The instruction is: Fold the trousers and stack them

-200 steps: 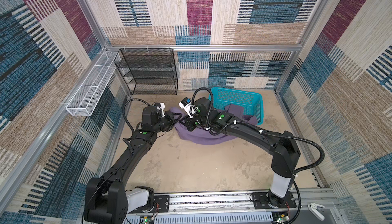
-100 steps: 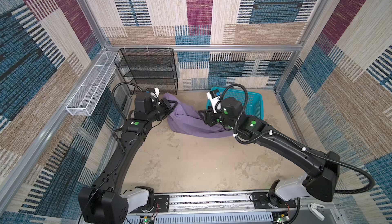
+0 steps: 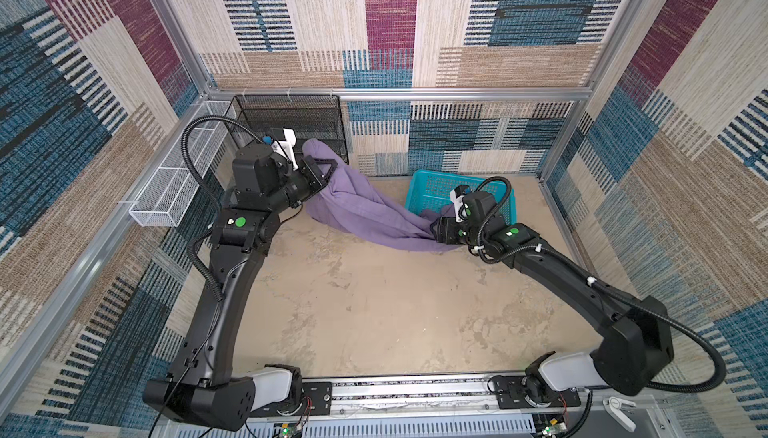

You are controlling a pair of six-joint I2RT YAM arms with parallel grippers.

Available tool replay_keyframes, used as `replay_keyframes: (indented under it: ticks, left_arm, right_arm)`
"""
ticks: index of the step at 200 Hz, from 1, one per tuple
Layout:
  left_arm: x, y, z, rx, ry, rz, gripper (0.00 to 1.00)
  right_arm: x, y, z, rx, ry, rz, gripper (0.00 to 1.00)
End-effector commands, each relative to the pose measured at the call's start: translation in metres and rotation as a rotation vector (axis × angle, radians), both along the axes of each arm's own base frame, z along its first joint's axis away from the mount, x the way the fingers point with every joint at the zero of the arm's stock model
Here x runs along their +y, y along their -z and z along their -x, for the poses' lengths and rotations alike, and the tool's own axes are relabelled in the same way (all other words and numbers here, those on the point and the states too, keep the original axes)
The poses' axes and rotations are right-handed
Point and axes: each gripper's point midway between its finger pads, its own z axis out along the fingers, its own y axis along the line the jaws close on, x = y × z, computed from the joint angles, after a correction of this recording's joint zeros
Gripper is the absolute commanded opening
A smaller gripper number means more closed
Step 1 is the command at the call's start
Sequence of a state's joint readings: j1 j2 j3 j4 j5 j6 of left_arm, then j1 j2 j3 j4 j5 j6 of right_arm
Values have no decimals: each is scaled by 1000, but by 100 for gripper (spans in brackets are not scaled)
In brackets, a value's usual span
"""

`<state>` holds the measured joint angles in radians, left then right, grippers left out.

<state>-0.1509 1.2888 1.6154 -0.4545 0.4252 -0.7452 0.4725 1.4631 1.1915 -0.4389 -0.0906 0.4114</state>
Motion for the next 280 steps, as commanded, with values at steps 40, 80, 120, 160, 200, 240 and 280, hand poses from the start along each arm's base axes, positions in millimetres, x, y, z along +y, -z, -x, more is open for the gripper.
replay_keyframes:
  ticks: [40,80,120,160,200,240,280]
  left_arm:
    - [-3,-19,4,-62,35,-23,0]
    - [-6,-25,3,-72,54,-35,0]
    - [-8,-29,2,-72,67,-55,0]
    - [-3,-21,0,-62,42,-80,0]
    - [1,-11,3,-43,26,-99,0]
    - [9,-3,8,-22,-16,-126,0]
    - [12,8,13,-1,-27,-142,0]
  right_arm:
    - [60,-4,-49,69,-175,-277,72]
    - [82,12,-62,151,-207,-386,72]
    - [81,9,-67,127,-196,-380,74]
    - [45,-22,-41,23,-129,-265,71]
    - [31,3,-6,96,-89,-298,65]
    - [29,25,5,154,-62,-326,73]
    - [24,38,-14,163,5,-337,77]
